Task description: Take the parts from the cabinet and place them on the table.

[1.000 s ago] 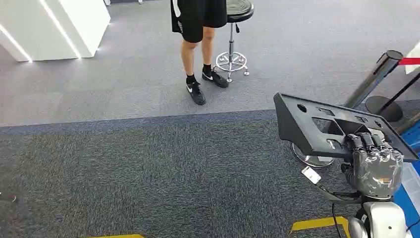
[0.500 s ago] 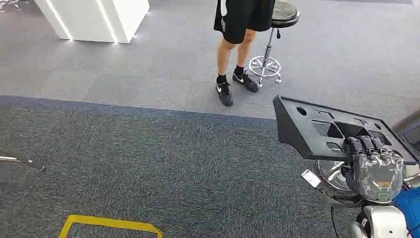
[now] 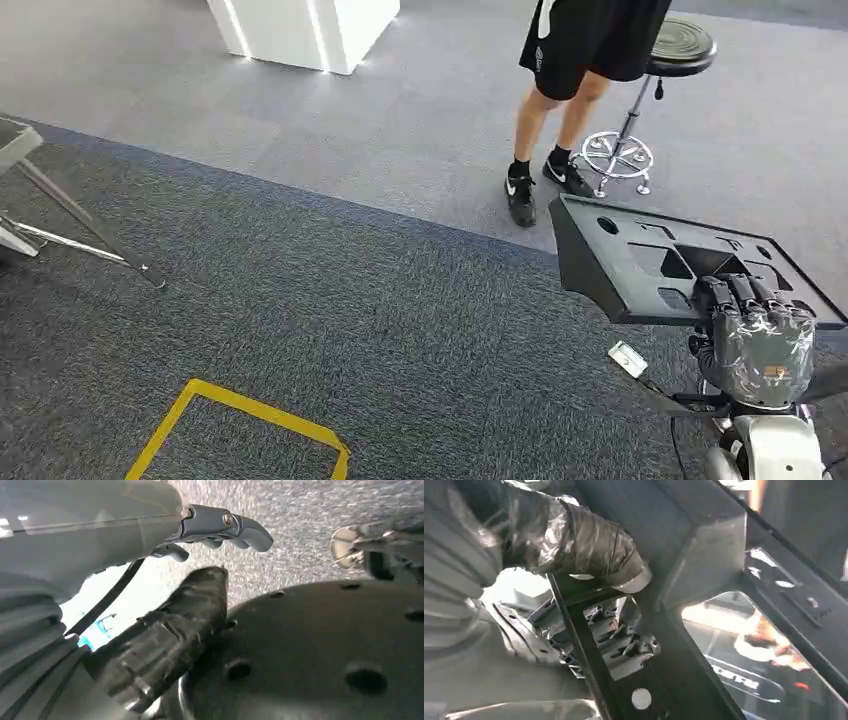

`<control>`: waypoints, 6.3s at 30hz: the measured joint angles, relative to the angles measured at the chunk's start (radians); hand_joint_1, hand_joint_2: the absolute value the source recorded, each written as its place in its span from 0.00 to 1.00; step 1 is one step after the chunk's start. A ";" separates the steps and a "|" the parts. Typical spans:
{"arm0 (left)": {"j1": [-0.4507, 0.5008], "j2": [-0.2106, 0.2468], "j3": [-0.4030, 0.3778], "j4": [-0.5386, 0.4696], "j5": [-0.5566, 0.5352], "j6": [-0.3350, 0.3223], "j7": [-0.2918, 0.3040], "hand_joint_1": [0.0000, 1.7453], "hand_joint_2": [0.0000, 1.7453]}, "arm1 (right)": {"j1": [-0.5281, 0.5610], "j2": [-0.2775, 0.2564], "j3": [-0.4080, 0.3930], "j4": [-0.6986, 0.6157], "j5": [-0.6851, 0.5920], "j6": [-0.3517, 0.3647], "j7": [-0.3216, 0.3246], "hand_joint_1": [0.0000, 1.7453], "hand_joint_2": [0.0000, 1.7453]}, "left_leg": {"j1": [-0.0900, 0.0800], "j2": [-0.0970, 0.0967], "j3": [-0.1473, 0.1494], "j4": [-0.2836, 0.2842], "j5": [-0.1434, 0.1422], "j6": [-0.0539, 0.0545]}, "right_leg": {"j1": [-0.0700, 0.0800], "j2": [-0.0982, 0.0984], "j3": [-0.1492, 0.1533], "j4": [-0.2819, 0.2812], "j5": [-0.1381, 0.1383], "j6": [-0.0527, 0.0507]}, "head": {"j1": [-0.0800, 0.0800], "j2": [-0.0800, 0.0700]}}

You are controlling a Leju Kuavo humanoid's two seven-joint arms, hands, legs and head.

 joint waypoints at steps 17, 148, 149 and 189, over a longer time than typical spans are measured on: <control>-0.002 -0.013 0.000 0.008 -0.001 -0.042 -0.011 0.00 1.00 | 0.028 -0.014 -0.018 -0.023 0.027 -0.001 0.031 1.00 1.00 | -0.019 -0.104 0.141 -0.202 0.035 0.064 | -0.010 0.097 -0.064 0.061 0.036 0.032 | 0.001 0.000; -0.050 0.098 -0.200 -0.111 -0.114 -0.042 0.148 0.00 1.00 | -0.633 -0.506 0.518 0.287 -0.108 0.354 0.190 1.00 1.00 | -0.006 -0.009 0.109 -0.248 0.080 0.071 | -0.015 0.063 -0.024 0.051 -0.043 0.058 | -0.005 0.000; -0.051 0.098 -0.201 -0.111 -0.114 -0.042 0.149 0.00 1.00 | -0.633 -0.509 0.517 0.287 -0.108 0.359 0.188 1.00 1.00 | -0.006 -0.009 0.111 -0.248 0.078 0.072 | -0.012 0.068 -0.065 0.127 -0.078 0.058 | -0.005 0.000; -0.058 0.122 -0.221 -0.109 -0.110 -0.066 0.098 0.00 1.00 | -0.664 -0.433 0.527 0.259 0.034 0.441 0.233 1.00 1.00 | -0.011 -0.004 0.149 -0.199 -0.001 0.030 | -0.010 0.076 -0.095 0.028 0.057 0.037 | -0.001 0.000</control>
